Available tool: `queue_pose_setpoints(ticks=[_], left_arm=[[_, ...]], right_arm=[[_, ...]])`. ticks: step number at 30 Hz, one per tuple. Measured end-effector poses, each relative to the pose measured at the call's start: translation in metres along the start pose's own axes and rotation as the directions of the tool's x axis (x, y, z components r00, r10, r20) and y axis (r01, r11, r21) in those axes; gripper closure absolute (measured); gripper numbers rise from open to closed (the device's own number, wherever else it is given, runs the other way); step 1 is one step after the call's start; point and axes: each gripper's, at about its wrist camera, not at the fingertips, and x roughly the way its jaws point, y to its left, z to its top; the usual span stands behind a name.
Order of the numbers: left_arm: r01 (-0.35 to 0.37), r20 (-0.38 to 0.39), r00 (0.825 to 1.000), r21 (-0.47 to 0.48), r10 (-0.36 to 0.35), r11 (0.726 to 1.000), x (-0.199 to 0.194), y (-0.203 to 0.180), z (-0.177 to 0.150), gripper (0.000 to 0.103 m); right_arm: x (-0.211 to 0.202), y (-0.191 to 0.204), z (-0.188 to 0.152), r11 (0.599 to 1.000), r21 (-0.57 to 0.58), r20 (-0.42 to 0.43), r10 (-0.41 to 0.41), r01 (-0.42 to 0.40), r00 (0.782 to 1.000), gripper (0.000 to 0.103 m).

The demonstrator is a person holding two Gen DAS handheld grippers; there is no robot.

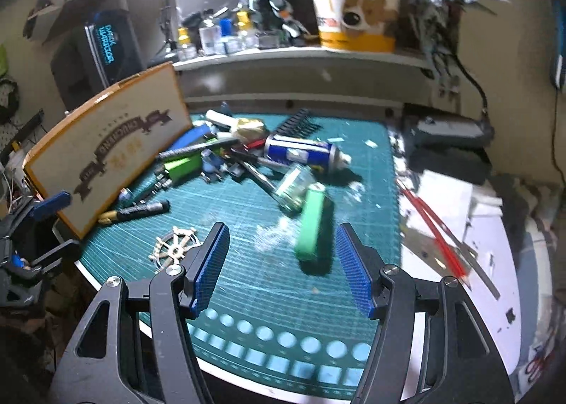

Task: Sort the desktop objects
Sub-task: 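Move both open tools over the cutting mat toward the black marker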

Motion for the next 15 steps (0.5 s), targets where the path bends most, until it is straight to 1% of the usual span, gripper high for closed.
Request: queue_pose_setpoints(ticks=[3,4,8,11,12,13,15], left_arm=[[-0.056,-0.028,0.998,0.023,0.057,0.998,0.018,0.011,-0.010,0.020],[-0.071,-0.042,0.997,0.029,0.072,0.997,0.025,0.014,-0.012,0.022],[-0.110,-0.117,0.986,0.047,0.115,0.993,0.050,0.026,-0.018,0.041],[-0.135,-0.156,0.978,0.039,0.139,0.990,0.061,0.038,-0.023,0.041],[-0.138,-0.164,0.976,0.031,0.141,0.990,0.063,0.042,-0.023,0.043],[-0.142,-0.170,0.975,0.034,0.146,0.989,0.065,0.043,-0.023,0.045],[-0.153,-0.184,0.970,0.049,0.159,0.987,0.070,0.044,-0.024,0.045]], right_arm=[[0.004,-0.010,-0.009,1.000,0.008,-0.020,-0.002,0.002,1.000,0.043],[0.007,-0.012,-0.012,1.000,0.012,-0.030,0.000,0.000,1.000,0.043],[0.016,-0.018,-0.023,1.000,0.021,-0.064,0.011,-0.009,0.998,0.043],[0.020,-0.020,-0.028,1.000,0.022,-0.076,0.020,-0.018,0.997,0.043],[0.020,-0.020,-0.029,0.999,0.024,-0.079,0.025,-0.023,0.997,0.043],[0.021,-0.021,-0.030,0.999,0.025,-0.081,0.026,-0.024,0.996,0.043],[0.022,-0.022,-0.031,0.999,0.027,-0.085,0.029,-0.026,0.996,0.043]])
